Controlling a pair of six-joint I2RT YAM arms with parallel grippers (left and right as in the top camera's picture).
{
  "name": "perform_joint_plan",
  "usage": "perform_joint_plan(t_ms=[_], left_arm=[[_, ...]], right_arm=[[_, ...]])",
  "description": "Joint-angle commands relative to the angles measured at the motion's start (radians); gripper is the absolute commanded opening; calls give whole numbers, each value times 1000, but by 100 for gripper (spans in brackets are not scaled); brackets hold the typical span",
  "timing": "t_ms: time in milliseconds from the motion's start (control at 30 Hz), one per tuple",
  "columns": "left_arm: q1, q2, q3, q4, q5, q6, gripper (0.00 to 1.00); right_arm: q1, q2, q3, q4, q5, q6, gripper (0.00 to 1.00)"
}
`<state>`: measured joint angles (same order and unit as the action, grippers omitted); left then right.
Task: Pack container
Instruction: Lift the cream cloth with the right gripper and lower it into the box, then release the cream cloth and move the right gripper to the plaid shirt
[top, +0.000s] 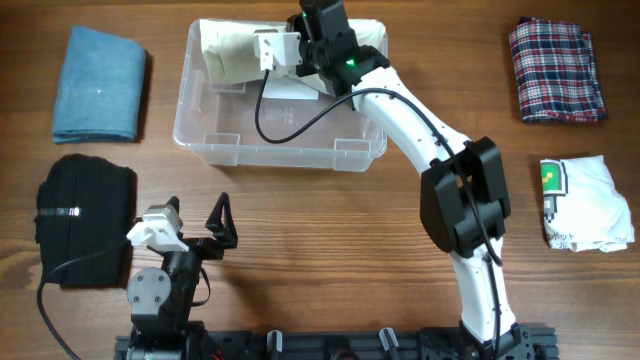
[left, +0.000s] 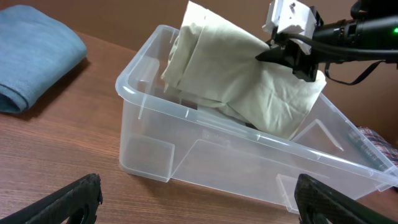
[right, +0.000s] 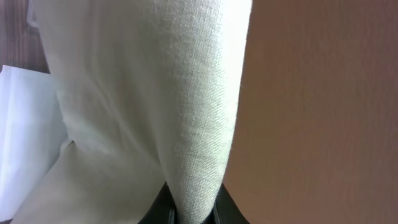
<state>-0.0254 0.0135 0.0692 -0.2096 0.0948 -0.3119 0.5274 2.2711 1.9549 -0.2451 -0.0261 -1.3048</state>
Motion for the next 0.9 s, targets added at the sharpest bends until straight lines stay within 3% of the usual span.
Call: perform_joint_plan(t_ms=[0, 33, 133, 167, 267, 433, 600, 700, 867], left_arm=[[-5, -8, -6, 3, -6, 16, 100], [-5, -8, -6, 3, -6, 16, 100], [-5, -8, -6, 3, -6, 16, 100], [-5, -8, -6, 3, -6, 16, 100], [-5, -8, -6, 3, -6, 16, 100], [-5, -8, -6, 3, -6, 16, 100], [-5, -8, -6, 3, -6, 16, 100], [-5, -8, -6, 3, -6, 16, 100], [-5, -8, -6, 3, -6, 16, 100]], right_arm=[[0, 13, 35, 51, -29, 1, 9], [0, 14, 35, 57, -39, 11, 13], [0, 14, 35, 64, -57, 54, 43], [1, 14, 35, 64, -57, 83, 47], [10, 14, 35, 25, -56, 112, 55], [50, 8, 35, -109, -52, 168, 57], [174, -212, 35, -472, -50, 346, 81], [227, -390, 35, -548, -51, 437, 100], [166, -531, 35, -584, -149, 583, 100]])
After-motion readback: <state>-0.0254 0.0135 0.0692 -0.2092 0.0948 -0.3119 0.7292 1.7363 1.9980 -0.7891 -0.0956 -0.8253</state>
